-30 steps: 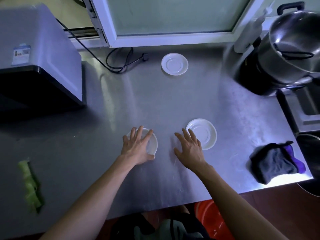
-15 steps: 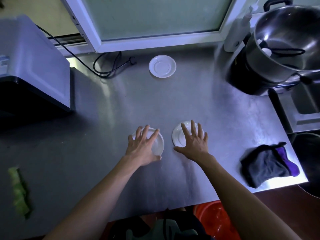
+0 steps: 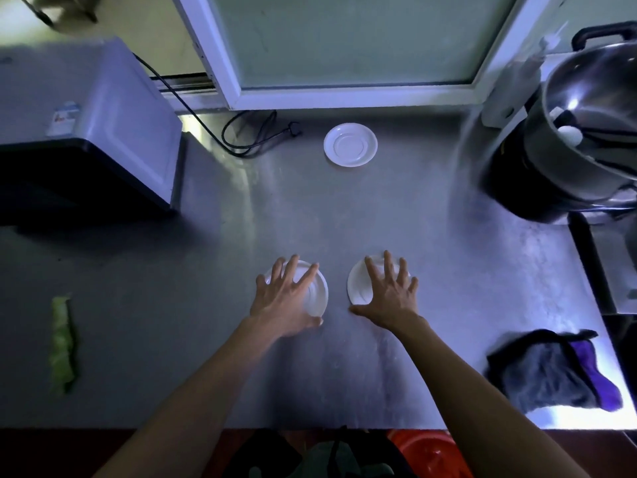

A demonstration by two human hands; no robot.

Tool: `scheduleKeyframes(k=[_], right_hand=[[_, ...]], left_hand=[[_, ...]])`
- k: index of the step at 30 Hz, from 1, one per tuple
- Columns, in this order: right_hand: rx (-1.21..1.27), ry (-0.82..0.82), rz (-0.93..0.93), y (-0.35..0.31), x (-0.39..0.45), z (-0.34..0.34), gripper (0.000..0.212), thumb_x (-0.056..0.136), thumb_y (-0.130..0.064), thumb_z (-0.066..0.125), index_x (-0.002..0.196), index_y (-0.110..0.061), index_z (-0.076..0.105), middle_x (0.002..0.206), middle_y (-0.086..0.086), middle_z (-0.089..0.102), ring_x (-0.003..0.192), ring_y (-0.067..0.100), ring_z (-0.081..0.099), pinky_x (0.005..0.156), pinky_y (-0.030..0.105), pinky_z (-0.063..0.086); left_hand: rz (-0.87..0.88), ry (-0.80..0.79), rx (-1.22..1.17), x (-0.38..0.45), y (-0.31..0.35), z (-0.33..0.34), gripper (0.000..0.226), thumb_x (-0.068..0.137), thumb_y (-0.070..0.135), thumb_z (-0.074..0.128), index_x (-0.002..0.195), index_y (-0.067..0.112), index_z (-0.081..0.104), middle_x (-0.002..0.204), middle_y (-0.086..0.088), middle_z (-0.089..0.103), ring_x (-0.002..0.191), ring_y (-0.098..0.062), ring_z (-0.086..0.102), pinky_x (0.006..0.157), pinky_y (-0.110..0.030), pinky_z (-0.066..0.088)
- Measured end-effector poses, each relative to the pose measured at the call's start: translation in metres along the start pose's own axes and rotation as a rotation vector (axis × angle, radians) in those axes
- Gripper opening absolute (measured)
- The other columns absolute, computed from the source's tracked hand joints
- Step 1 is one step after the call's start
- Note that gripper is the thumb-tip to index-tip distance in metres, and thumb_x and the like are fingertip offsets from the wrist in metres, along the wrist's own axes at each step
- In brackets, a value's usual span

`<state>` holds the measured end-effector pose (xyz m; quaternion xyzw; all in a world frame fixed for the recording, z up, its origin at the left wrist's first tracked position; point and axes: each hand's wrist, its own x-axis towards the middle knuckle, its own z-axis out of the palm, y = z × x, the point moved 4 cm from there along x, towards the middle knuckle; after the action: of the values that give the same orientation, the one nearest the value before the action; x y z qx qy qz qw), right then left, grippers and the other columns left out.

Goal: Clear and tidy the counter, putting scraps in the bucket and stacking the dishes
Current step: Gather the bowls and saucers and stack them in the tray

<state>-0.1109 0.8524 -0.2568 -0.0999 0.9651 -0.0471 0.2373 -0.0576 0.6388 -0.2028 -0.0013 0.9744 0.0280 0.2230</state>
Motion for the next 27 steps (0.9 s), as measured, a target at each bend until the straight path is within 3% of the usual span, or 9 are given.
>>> scheduleKeyframes(k=[11,27], right_hand=[[-0.055,0.035,-0.146,-0.052,-0.008,-0.005,0.118,0.060,-0.076,0.069,0.155,-0.039,0.009,0.162,0.005,0.003,0.145,0.041,0.009,0.107,0.055,0.031],[-0.117,0.111,-0.508,-0.309,-0.087,0.004,0.117,0.061,-0.076,0.069,0.154,-0.039,0.010,0.163,0.005,0.002,0.146,0.039,0.009,0.108,0.059,0.030]], left_hand=[[-0.157,0.037,-0.072,-0.051,-0.049,-0.001,0.112,0.063,0.077,0.064,0.151,0.043,0.004,0.162,-0.001,-0.001,0.148,-0.029,0.000,0.111,-0.057,0.022],[-0.440,0.139,-0.254,-0.224,-0.242,0.039,0.113,0.062,0.077,0.061,0.151,0.044,0.000,0.161,0.001,-0.005,0.149,-0.030,-0.005,0.112,-0.062,0.018]])
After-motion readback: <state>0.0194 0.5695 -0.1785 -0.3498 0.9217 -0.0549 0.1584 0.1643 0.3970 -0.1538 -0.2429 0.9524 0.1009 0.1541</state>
